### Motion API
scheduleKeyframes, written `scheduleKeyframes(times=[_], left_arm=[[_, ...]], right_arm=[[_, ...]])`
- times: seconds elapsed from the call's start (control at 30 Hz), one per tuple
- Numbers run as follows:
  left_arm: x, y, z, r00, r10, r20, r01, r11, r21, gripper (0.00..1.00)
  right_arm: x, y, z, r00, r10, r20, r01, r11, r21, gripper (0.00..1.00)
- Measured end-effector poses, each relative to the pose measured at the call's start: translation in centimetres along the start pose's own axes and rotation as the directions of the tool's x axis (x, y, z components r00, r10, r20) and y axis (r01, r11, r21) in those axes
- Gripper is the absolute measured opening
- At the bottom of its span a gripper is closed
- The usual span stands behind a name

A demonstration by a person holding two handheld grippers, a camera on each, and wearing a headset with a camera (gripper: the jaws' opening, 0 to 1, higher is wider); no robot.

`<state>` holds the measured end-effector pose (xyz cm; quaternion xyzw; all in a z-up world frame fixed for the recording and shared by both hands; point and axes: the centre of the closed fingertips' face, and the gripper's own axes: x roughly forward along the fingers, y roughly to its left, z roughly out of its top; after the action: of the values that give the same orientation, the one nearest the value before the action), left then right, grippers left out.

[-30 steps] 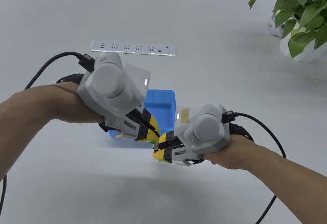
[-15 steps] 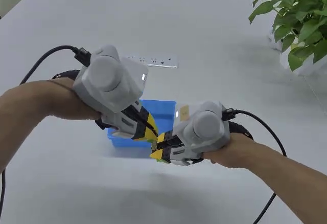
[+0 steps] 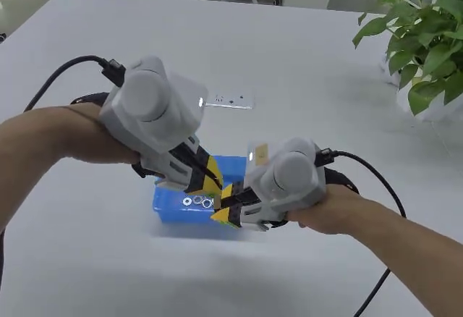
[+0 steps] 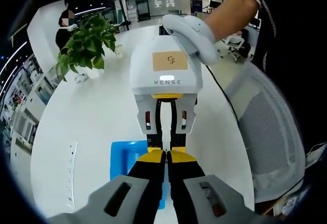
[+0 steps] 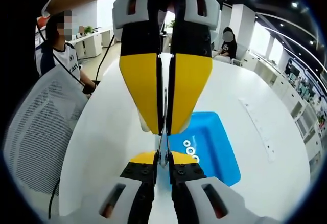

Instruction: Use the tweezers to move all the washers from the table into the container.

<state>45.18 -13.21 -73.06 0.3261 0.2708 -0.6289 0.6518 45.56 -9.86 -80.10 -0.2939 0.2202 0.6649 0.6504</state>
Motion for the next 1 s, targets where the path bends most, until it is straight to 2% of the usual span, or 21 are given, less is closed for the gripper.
scheduleKeyframes(times=[0.4,1.0], left_arm=[[0.1,2.2,-0.5,0.9999,0.014,-0.004,-0.014,1.0,0.007,0.05],[2.2,4.2,-2.8,0.9999,-0.009,-0.007,0.009,1.0,-0.009,0.05]], right_arm=[[0.4,-2.4,-0.2,0.9998,-0.017,0.012,0.017,1.0,0.01,0.1],[2.4,-4.2,-2.5,0.9999,0.007,-0.01,-0.007,0.999,0.045,0.11]])
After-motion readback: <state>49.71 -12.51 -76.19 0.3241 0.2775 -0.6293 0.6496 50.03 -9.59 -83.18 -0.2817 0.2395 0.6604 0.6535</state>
